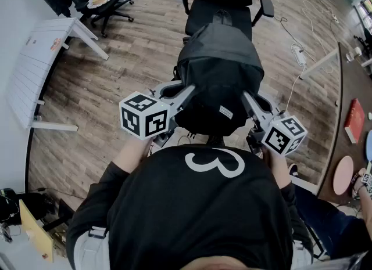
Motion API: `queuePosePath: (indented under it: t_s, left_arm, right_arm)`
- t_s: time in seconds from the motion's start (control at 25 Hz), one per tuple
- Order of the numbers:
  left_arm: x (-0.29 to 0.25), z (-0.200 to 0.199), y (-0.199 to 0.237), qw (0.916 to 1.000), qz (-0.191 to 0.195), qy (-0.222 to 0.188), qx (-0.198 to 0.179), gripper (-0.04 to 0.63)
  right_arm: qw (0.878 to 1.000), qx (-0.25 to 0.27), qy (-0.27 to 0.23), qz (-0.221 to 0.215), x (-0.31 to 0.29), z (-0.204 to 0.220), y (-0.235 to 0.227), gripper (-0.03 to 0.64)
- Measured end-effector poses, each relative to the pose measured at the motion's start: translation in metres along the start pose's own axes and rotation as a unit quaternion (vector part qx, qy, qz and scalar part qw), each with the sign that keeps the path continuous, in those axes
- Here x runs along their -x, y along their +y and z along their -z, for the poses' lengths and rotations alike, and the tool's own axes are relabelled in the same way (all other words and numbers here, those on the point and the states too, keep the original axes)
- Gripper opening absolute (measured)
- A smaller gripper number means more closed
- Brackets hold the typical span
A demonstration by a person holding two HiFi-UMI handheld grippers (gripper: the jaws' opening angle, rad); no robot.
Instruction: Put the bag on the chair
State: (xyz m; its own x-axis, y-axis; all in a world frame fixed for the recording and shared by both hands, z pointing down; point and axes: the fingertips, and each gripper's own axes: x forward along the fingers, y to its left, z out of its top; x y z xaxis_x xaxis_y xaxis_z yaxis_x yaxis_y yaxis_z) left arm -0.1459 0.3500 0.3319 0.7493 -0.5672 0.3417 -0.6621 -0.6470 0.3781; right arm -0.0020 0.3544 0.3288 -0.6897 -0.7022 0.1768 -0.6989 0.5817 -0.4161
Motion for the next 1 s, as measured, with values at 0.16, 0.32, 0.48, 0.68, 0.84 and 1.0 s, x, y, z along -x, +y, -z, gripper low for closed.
queuePosePath:
  t_s: [0.16,0.32,0.48,0.68,0.84,1.0]
  left_arm:
    - [0.005,0.0,-0.003,1.0,0.002,0.001,0.001,0.043]
    - [0.006,-0.004,0.0,1.0,0.001,-0.002,0.002,0.043]
    - [0.005,-0.009,0.002,1.0,0.001,-0.004,0.001,0.043]
    - [-0.004,-0.014,0.008,1.0,-0.004,-0.006,0.004,0.043]
    - [-0.017,-0.019,0.015,0.9999,-0.007,-0.003,0.007,0.043]
    - [-0.033,-0.025,0.024,0.9998,-0.009,-0.002,0.015,0.043]
  right_arm:
    - [1.0,-0.001,-0.001,0.002,0.002,-0.001,0.004,0.051]
    - [1.0,0.0,-0.002,0.001,-0.001,-0.004,0.005,0.051]
    - [1.0,0.002,-0.002,-0.002,-0.004,-0.008,0.005,0.051]
    - [1.0,-0.007,-0.002,-0.006,-0.01,-0.013,-0.004,0.051]
    - [1.0,-0.016,0.001,-0.009,-0.017,-0.019,-0.018,0.051]
    - [1.0,-0.02,0.007,-0.012,-0.027,-0.024,-0.034,0.051]
